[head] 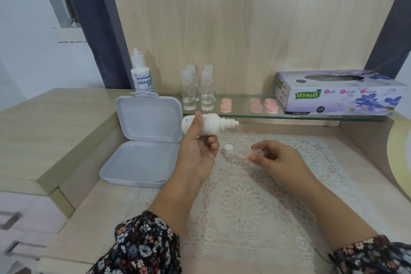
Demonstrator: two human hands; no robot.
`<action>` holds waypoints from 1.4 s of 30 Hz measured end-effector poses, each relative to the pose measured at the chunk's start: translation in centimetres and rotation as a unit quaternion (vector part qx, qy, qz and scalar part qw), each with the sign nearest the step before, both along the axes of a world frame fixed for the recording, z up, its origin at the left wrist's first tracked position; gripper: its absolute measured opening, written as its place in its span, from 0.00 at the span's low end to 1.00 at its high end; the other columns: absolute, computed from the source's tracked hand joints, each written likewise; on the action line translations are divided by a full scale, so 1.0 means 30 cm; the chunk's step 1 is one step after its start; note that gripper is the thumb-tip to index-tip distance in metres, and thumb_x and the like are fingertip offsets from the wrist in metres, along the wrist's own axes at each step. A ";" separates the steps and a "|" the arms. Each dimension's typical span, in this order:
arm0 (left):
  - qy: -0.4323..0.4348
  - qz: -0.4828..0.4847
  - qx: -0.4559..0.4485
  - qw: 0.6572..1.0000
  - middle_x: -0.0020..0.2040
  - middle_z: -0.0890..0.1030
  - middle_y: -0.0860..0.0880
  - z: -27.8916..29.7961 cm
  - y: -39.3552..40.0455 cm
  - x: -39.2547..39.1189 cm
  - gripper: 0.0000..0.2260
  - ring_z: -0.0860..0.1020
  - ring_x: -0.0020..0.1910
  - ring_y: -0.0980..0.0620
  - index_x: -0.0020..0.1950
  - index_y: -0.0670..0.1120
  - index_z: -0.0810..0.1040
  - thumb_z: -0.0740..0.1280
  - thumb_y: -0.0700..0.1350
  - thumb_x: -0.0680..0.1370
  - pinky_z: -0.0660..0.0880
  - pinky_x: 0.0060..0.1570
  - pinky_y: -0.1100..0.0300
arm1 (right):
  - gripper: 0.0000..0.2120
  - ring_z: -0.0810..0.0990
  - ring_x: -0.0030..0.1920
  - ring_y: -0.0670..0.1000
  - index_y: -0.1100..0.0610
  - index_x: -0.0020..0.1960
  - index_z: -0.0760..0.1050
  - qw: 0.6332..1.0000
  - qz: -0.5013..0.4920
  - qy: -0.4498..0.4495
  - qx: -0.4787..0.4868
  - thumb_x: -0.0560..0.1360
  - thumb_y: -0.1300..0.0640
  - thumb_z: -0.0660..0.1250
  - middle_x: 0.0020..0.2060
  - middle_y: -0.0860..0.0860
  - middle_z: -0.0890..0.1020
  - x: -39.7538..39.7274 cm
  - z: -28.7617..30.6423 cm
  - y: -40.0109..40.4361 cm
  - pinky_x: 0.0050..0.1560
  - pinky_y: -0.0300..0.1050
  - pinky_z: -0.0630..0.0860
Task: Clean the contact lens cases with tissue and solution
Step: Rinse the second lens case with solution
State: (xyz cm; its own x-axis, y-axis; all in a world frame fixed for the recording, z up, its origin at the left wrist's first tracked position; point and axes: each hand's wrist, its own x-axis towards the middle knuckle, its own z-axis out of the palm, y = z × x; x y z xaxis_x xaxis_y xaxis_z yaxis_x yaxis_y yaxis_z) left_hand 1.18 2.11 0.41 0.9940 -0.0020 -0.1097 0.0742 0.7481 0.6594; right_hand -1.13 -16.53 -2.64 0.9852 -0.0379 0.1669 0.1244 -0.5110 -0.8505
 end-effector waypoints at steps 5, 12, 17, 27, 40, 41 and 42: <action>0.022 0.006 -0.074 0.997 0.45 0.76 0.42 -0.008 0.020 0.012 0.17 0.69 0.25 0.56 0.54 0.42 0.75 0.69 0.53 0.74 0.71 0.23 0.67 | 0.07 0.77 0.43 0.42 0.41 0.54 0.76 0.991 -0.015 -0.003 -0.132 0.75 0.45 0.67 0.44 0.43 0.79 -0.004 0.003 -0.019 0.42 0.43 0.75; 0.027 0.012 -0.112 0.993 0.55 0.74 0.38 -0.014 0.030 0.021 0.21 0.69 0.30 0.54 0.58 0.42 0.73 0.71 0.53 0.72 0.71 0.24 0.67 | 0.07 0.76 0.42 0.41 0.42 0.53 0.77 0.981 -0.019 0.000 -0.193 0.75 0.46 0.67 0.46 0.42 0.79 0.001 0.008 -0.022 0.37 0.41 0.70; 0.027 0.001 -0.111 0.993 0.43 0.76 0.44 -0.017 0.030 0.023 0.14 0.68 0.26 0.55 0.52 0.42 0.74 0.69 0.51 0.75 0.69 0.22 0.68 | 0.09 0.73 0.44 0.41 0.44 0.54 0.78 0.974 -0.011 0.013 -0.228 0.74 0.47 0.69 0.44 0.41 0.75 0.005 0.005 -0.025 0.41 0.40 0.70; 0.038 -0.010 -0.074 0.996 0.42 0.76 0.43 -0.013 0.027 0.025 0.12 0.69 0.23 0.56 0.51 0.41 0.76 0.70 0.48 0.75 0.70 0.22 0.68 | 0.14 0.73 0.44 0.42 0.46 0.54 0.79 0.969 -0.012 0.029 -0.244 0.70 0.45 0.73 0.43 0.41 0.74 0.015 0.003 -0.027 0.41 0.40 0.68; 0.032 -0.006 -0.044 0.998 0.39 0.76 0.39 -0.008 0.024 0.015 0.13 0.70 0.23 0.57 0.51 0.41 0.77 0.69 0.51 0.76 0.72 0.24 0.69 | 0.09 0.74 0.49 0.44 0.44 0.50 0.77 0.977 -0.025 -0.059 -0.206 0.73 0.42 0.68 0.44 0.41 0.76 -0.007 0.005 -0.015 0.50 0.45 0.72; 0.031 -0.006 -0.040 0.999 0.39 0.76 0.39 -0.008 0.023 0.015 0.13 0.70 0.23 0.57 0.51 0.41 0.78 0.69 0.51 0.76 0.73 0.24 0.69 | 0.08 0.73 0.49 0.44 0.44 0.49 0.77 0.976 -0.033 -0.078 -0.198 0.74 0.42 0.68 0.43 0.41 0.76 -0.008 0.002 -0.007 0.49 0.45 0.72; 0.030 -0.007 -0.036 0.999 0.39 0.76 0.39 -0.007 0.023 0.015 0.13 0.71 0.23 0.57 0.51 0.41 0.78 0.69 0.51 0.76 0.73 0.24 0.69 | 0.08 0.73 0.48 0.43 0.44 0.49 0.77 0.976 -0.039 -0.095 -0.195 0.74 0.41 0.67 0.42 0.40 0.76 -0.007 -0.001 0.002 0.48 0.44 0.71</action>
